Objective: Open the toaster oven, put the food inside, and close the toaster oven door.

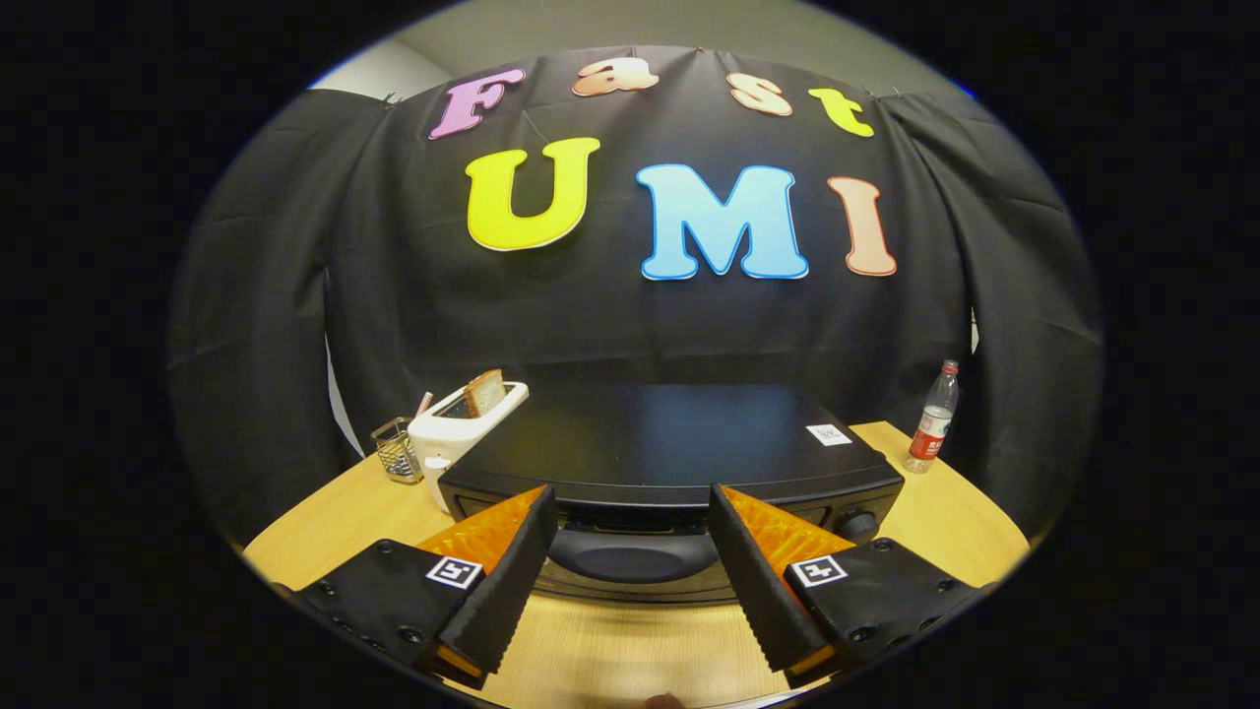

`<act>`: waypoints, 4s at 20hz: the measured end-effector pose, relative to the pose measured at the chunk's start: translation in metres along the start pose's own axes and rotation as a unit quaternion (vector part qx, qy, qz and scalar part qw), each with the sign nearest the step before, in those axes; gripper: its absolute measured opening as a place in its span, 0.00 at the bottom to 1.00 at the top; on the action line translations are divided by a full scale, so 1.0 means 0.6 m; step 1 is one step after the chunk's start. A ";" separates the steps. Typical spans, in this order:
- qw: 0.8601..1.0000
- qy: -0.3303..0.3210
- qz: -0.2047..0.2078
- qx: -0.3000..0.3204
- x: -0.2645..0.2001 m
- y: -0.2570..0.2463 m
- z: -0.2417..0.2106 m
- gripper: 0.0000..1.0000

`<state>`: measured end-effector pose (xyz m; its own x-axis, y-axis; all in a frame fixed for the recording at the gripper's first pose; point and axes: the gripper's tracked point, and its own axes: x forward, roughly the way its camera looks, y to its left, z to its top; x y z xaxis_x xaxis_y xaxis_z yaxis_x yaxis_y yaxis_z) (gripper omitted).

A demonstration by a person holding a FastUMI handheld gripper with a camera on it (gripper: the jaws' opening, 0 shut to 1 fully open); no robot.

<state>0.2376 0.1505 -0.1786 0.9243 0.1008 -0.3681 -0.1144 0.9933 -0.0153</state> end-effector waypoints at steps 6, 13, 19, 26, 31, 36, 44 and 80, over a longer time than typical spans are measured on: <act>0.999 0.012 -0.028 -0.018 0.019 -0.011 -0.022 0.99; 1.000 0.024 -0.017 -0.006 -0.009 -0.007 -0.037 0.97; 0.999 0.040 -0.005 -0.012 -0.058 -0.002 -0.069 0.97; 0.998 0.061 -0.005 -0.018 -0.093 0.001 -0.110 0.98; 0.996 0.086 0.003 -0.020 -0.113 0.004 -0.151 0.98; 0.994 0.104 0.010 -0.022 -0.127 0.003 -0.179 0.97; 0.988 0.144 0.035 -0.029 -0.147 0.014 -0.233 0.98; 0.831 0.480 0.219 0.175 -0.345 -0.184 -0.338 0.97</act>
<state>-0.0147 0.0088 -0.2893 0.0865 0.5331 -0.8416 -0.0956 0.8453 0.5257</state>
